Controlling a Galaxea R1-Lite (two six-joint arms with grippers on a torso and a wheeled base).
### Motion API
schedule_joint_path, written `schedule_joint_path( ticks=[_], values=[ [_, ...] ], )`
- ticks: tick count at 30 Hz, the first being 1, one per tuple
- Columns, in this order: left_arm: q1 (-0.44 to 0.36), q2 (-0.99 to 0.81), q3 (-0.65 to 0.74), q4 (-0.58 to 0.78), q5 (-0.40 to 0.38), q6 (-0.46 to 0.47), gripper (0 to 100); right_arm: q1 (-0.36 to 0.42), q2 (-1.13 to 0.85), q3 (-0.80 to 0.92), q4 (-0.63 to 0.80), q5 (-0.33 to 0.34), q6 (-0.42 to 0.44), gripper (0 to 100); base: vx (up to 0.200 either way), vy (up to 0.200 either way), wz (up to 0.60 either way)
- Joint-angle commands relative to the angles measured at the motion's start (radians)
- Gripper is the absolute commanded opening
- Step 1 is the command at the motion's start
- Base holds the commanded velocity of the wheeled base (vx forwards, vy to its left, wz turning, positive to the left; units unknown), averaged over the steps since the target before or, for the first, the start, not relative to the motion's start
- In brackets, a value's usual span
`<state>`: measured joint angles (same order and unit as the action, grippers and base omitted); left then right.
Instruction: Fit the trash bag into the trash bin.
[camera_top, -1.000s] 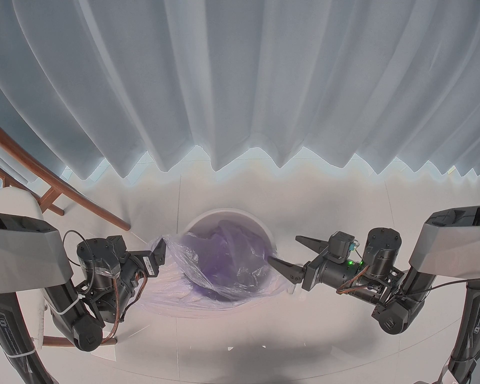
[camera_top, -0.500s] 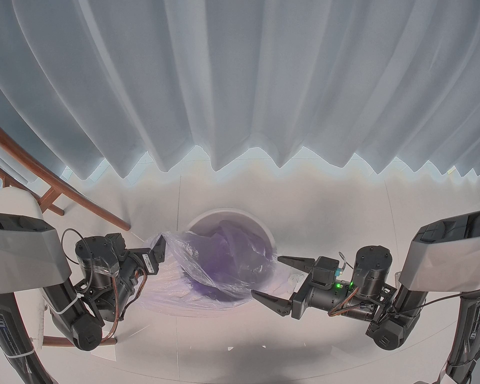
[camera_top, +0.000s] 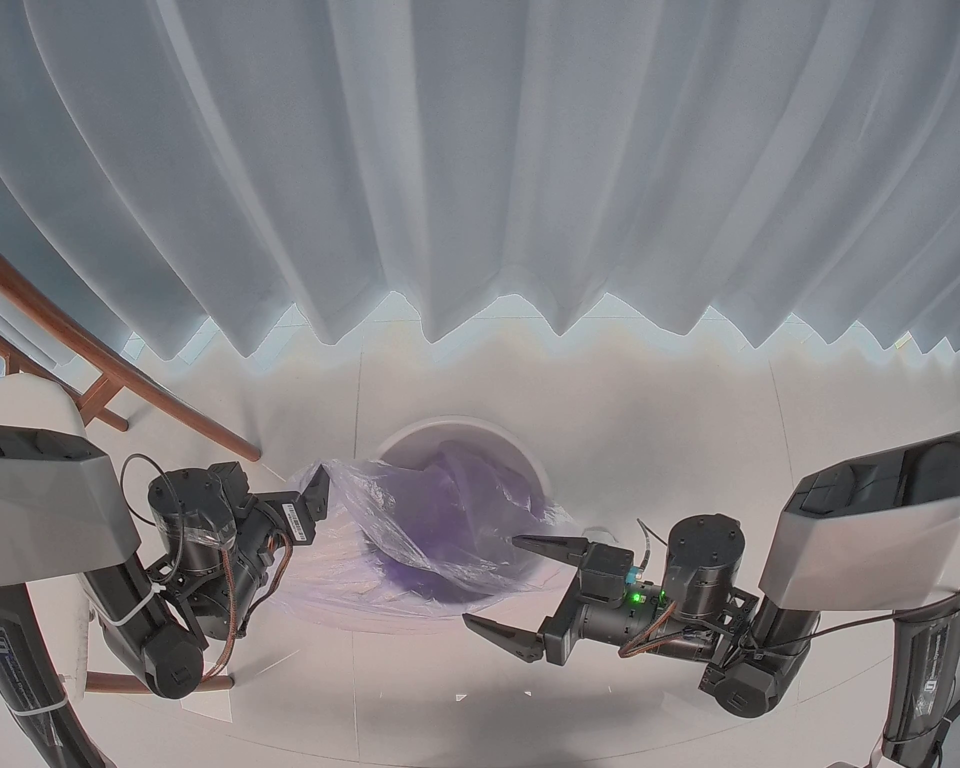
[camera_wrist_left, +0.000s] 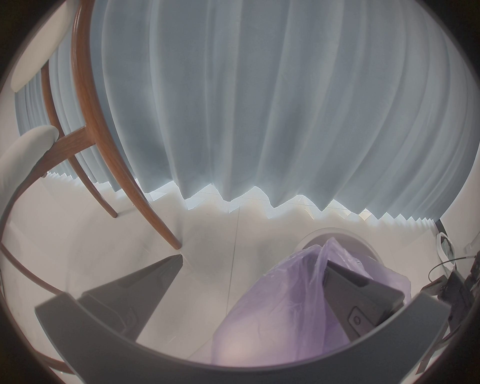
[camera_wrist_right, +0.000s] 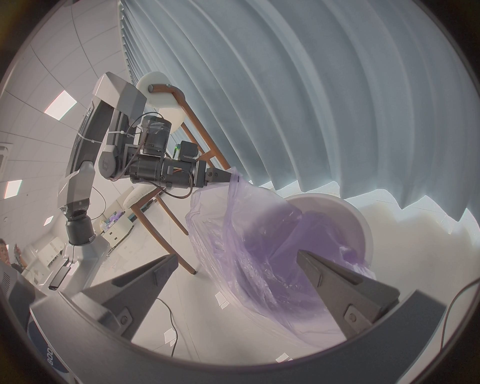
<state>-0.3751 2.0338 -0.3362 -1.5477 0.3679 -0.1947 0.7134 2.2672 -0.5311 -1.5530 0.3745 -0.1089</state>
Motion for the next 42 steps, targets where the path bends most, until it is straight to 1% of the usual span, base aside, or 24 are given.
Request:
schedule_joint_path(
  ticks=[1, 3, 5, 8, 11, 21, 28, 32, 35, 36, 37, 42],
  values=[
    [0.001, -0.006, -0.006, 0.000, 0.000, 0.000, 100, 0.015, 0.051, -0.040, -0.015, 0.000, -0.002, 100, 0.000, 0.000, 0.00],
    [0.001, -0.006, -0.009, 0.000, 0.000, 0.000, 100, 0.041, 0.063, -0.052, -0.015, 0.000, -0.002, 100, 0.000, 0.000, 0.00],
    [0.001, -0.006, -0.009, 0.000, 0.000, 0.000, 100, 0.049, 0.078, -0.075, -0.013, 0.000, -0.002, 100, 0.000, 0.000, 0.00],
    [0.001, -0.006, -0.009, 0.000, 0.000, 0.000, 100, 0.046, 0.097, -0.124, -0.013, 0.000, -0.002, 100, 0.000, 0.000, 0.00],
    [0.001, -0.017, -0.011, 0.000, 0.000, 0.000, 100, 0.026, 0.104, -0.184, -0.012, -0.002, -0.005, 100, 0.000, 0.000, 0.00],
    [-0.010, -0.021, -0.023, 0.000, 0.002, 0.000, 100, 0.028, 0.150, -0.228, -0.001, -0.002, -0.052, 100, 0.000, 0.000, 0.00],
    [-0.013, -0.032, -0.023, 0.000, 0.000, 0.000, 100, -0.003, 0.184, -0.296, 0.004, -0.032, -0.057, 100, 0.000, 0.000, 0.00],
    [-0.013, -0.034, -0.024, 0.000, 0.000, 0.000, 100, -0.022, 0.199, -0.336, 0.004, -0.034, -0.055, 100, 0.000, 0.000, 0.00],
    [-0.013, -0.034, -0.024, 0.000, 0.000, 0.000, 100, -0.028, 0.202, -0.368, 0.004, -0.066, -0.049, 100, 0.000, 0.000, 0.00],
    [-0.013, -0.035, -0.024, 0.000, 0.000, 0.000, 100, -0.029, 0.202, -0.369, 0.004, -0.068, -0.049, 0, 0.000, 0.000, 0.00],
    [-0.013, -0.034, -0.024, -0.002, 0.000, 0.000, 100, -0.031, 0.198, -0.386, 0.001, -0.085, -0.043, 0, 0.000, 0.000, 0.00],
    [-0.013, -0.038, -0.020, -0.002, 0.002, 0.000, 100, -0.038, 0.166, -0.385, -0.007, -0.089, -0.025, 0, 0.000, 0.000, 0.00]
  ],
)
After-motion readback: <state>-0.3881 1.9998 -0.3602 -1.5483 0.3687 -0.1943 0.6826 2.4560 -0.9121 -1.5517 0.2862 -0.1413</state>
